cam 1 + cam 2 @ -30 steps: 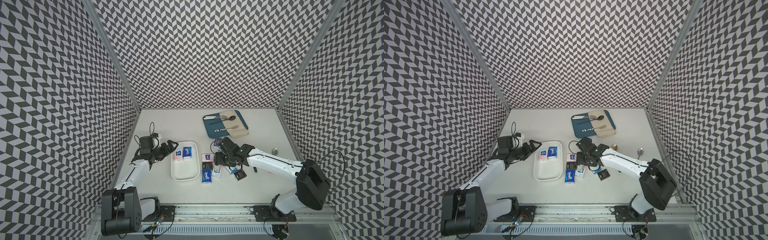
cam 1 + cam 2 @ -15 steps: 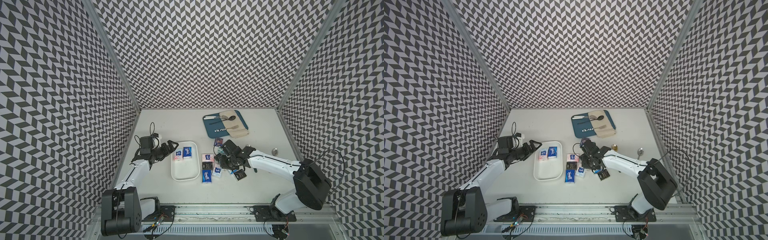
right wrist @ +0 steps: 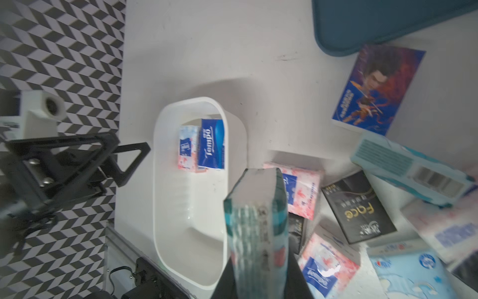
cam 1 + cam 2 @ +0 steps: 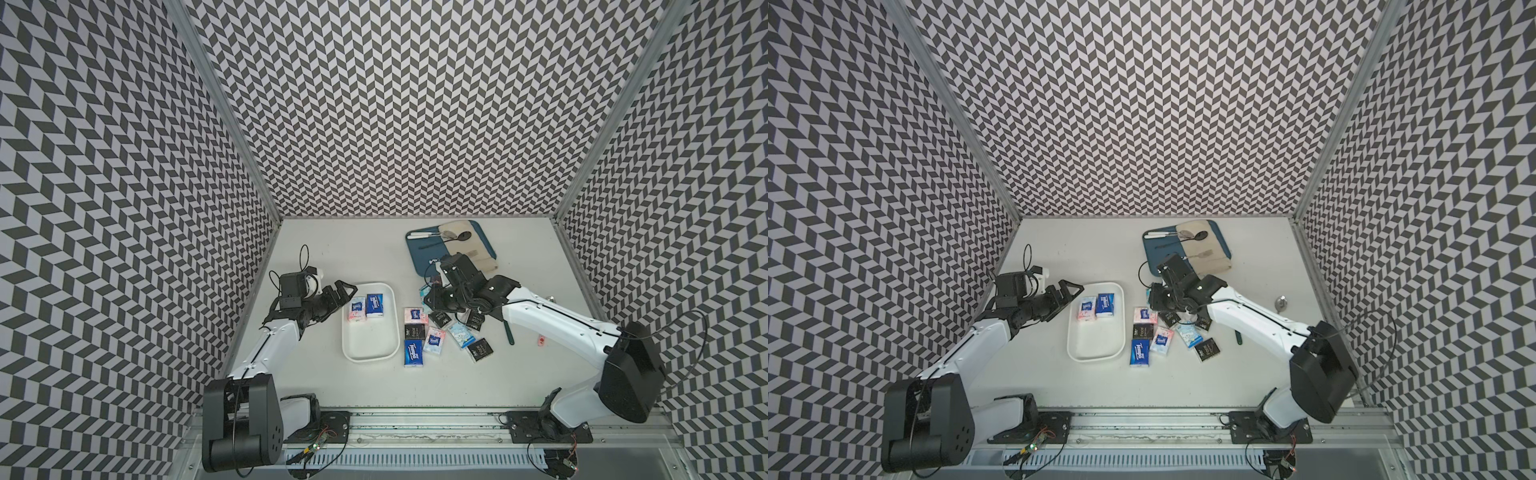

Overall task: Put the pocket tissues into the storage box
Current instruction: Pick up the pocket tissues from the center of the board, then place the pocket tissues in the storage box.

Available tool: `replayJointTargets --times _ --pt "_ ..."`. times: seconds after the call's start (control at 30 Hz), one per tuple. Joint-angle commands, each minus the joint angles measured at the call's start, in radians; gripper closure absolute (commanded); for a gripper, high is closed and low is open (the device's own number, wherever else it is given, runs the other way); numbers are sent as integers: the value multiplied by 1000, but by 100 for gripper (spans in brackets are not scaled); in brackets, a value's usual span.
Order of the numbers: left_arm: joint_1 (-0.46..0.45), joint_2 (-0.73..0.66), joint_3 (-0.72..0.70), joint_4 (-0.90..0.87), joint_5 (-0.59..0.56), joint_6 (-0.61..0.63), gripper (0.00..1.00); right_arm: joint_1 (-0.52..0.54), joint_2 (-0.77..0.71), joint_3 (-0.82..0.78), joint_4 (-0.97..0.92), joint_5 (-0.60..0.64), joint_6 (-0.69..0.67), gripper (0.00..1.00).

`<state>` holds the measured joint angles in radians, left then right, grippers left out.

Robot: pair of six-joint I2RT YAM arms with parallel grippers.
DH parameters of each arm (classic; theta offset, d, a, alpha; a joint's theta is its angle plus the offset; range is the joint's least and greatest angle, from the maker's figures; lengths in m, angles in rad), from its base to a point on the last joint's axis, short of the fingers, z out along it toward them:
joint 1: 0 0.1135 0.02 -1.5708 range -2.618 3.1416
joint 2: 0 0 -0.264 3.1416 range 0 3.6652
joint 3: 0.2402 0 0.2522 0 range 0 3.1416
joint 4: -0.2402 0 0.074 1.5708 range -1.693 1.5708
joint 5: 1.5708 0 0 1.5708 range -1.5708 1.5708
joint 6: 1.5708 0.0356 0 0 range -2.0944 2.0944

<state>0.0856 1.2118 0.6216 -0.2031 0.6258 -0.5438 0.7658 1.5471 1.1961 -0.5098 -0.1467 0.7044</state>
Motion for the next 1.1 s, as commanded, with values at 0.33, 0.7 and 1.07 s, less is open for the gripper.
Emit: replayJointTargets --times 0.33,0.7,1.07 --pt "40 -37 -36 19 7 -60 1 153 319 201 251 -301 22 80" --pt "42 -82 -49 -26 25 -49 1 158 424 144 318 -520 196 79" --pt "42 -132 -84 -46 36 -55 1 154 532 166 427 -524 406 77"
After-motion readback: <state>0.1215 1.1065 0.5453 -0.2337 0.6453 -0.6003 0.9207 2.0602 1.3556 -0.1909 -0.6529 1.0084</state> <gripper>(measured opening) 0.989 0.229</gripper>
